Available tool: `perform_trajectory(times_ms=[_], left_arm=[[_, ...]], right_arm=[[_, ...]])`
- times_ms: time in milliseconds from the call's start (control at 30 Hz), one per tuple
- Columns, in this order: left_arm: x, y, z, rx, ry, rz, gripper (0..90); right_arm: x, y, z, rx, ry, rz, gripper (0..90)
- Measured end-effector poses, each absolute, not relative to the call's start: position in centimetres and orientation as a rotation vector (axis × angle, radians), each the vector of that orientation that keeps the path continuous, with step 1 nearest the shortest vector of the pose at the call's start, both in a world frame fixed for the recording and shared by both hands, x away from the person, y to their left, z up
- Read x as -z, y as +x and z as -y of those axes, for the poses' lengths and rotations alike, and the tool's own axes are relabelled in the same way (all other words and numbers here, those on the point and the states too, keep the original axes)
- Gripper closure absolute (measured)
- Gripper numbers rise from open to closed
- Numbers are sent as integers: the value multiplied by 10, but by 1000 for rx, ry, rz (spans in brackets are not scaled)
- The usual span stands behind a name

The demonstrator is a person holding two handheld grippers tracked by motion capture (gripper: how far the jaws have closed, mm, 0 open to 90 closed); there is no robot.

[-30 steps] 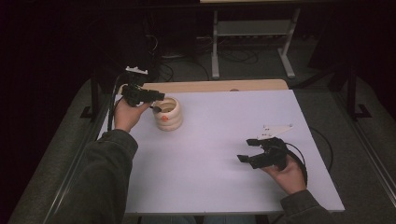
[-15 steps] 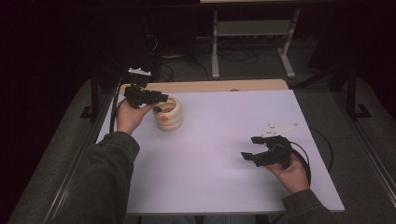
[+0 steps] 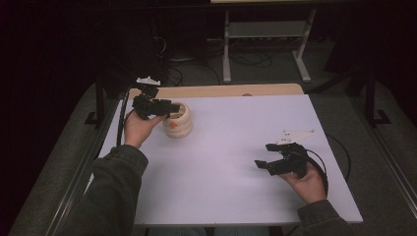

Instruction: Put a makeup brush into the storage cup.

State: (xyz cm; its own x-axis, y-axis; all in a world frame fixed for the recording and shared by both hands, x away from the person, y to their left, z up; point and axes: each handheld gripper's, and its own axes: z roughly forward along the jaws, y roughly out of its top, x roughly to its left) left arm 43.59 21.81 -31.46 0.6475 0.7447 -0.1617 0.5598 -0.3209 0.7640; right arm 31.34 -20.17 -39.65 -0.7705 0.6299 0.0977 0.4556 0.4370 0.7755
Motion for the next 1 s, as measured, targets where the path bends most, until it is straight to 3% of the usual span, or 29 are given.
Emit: perform_trajectory(times_ms=[1000], left_arm=[[321, 410, -206, -274, 2064, -927, 455]], right_arm=[[396, 315, 207, -1259, 971, -2459, 238]])
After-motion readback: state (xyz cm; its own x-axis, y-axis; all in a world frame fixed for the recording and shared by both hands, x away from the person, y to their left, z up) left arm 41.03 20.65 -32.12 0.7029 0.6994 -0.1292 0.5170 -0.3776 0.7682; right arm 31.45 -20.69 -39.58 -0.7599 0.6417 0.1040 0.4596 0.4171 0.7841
